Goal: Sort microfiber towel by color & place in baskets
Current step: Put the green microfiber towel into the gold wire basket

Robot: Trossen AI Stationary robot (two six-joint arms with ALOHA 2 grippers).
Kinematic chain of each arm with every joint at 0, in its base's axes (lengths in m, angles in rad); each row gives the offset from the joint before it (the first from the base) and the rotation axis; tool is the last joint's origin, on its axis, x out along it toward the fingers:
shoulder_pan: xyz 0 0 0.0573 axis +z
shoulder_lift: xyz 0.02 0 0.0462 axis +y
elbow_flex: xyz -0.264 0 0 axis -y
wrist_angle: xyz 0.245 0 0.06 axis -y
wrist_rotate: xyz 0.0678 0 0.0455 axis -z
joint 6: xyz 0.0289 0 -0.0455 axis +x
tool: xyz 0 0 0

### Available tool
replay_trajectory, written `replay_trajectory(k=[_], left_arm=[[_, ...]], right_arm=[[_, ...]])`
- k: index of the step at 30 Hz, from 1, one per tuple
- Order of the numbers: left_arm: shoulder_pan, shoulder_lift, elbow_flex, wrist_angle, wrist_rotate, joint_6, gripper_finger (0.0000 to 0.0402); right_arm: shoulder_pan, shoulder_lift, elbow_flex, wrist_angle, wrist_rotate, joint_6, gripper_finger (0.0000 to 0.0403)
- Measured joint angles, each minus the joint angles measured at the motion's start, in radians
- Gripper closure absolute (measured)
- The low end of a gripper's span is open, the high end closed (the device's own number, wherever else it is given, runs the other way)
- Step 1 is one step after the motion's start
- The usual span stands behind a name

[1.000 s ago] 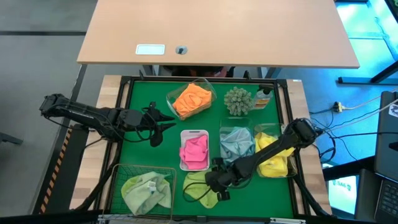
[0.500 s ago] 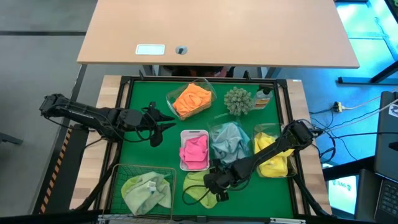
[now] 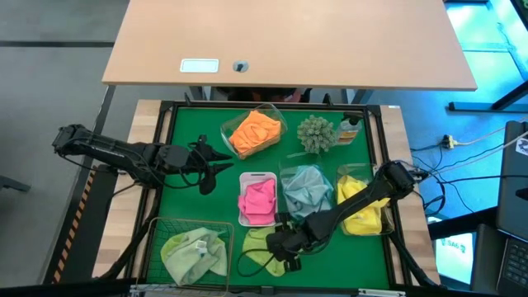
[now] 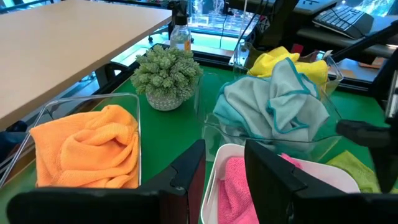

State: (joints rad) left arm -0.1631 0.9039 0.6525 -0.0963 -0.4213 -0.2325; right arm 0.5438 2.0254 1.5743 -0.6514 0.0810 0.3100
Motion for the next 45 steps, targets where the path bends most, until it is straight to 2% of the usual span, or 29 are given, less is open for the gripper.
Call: replay_trajectory(k=[5,16,27,36,40,45], left_arm=[[0.000,0.000,0.000,0.000,0.000,0.000,0.0296],[0.000,0.000,0.000,0.000,0.000,0.000,0.0296],[0.000,0.000,-0.001,0.000,0.000,0.000,0.0296],[0.000,0.000,-0.001,0.000,0.006,0.000,0.0296],[0.000,0.000,-0.001,0.000,0.021,0.000,0.0296],[0.000,0.000,-0.001,0.000,0.022,0.000,0.0296]], right_arm=[[0.015,-0.001,0.015,-0.006,0.038,-0.002,0.0244],[0.021,0.039,0.014,-0.002,0.008,-0.005,0.0244],[0.027,0.148,0.017,0.001,0.006,-0.008,0.0244],[0.025,0.161,0.019,0.008,-0.011,0.004,0.0245],[0.025,0.162,0.018,0.010,-0.013,0.005,0.0265],[0.025,0.163,0.018,0.011,-0.024,0.004,0.0324]])
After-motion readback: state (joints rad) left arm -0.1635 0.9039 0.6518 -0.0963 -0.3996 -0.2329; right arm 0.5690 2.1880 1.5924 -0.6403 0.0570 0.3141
